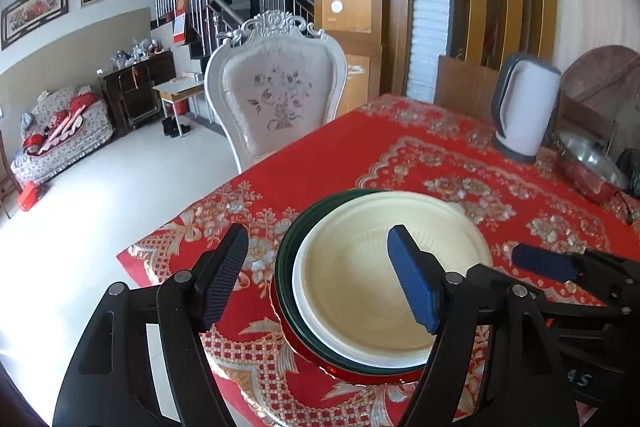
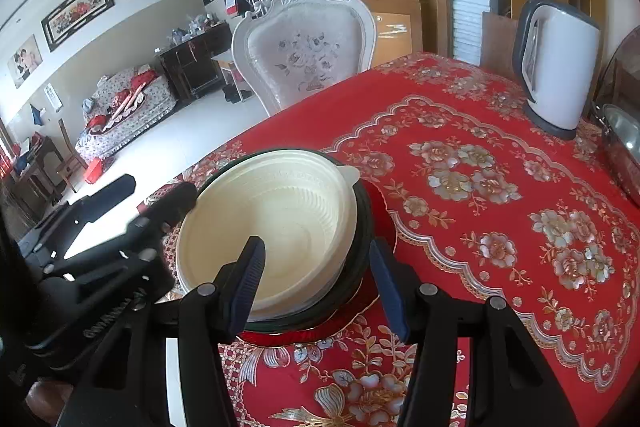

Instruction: Organize plates and bowls

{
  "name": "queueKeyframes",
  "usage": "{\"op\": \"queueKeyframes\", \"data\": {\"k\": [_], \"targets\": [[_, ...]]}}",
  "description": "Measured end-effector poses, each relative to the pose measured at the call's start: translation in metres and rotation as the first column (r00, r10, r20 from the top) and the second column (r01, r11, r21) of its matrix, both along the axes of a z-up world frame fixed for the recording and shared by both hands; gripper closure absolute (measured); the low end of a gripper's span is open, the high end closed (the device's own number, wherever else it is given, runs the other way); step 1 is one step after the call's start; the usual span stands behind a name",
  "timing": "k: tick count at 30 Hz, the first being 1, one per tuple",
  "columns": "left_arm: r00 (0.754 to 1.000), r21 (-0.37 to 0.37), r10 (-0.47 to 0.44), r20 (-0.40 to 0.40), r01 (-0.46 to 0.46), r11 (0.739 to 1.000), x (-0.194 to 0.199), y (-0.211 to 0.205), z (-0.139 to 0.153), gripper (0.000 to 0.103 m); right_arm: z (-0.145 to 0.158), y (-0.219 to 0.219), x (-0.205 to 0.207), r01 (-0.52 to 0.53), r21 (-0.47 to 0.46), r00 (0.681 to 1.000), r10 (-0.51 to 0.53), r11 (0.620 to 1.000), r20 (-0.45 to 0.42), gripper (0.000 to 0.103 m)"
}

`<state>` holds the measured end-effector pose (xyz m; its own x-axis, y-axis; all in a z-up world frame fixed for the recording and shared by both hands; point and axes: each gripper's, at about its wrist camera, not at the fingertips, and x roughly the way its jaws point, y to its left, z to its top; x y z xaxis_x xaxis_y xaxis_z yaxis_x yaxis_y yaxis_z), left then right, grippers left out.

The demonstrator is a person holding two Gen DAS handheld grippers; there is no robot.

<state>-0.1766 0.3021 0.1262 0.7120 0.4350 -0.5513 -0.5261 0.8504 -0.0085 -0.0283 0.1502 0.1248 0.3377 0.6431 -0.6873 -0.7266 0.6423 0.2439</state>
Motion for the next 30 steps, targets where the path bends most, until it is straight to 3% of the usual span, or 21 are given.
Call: {"op": "queueKeyframes", "data": {"k": [12,19,30], "targets": [[1.0,0.047,-0.009,0.017,0.008,0.999,-0.0027,-0.0006,0.0012,0.03,-0.0015,0.0029,-0.0022,0.028,0.005,0.999,-0.028,1.0,0.018,0.048],[0.999,0.009,-0.032,0.025,0.031,0.999,-0.0044,0.0029,-0.0001,0.03,-0.0009,0.0034,-0.0031,0.034,0.004,0.999,-0.035,0.999,0.029,0.047],[0.999,0.015,-0.031,0.035,0.031,0.999,-0.0095,0.002,0.0005,0.03,-0.0015,0.003,-0.0054,0.033,0.004,0.999,-0.033,0.999,0.028,0.047]]}}
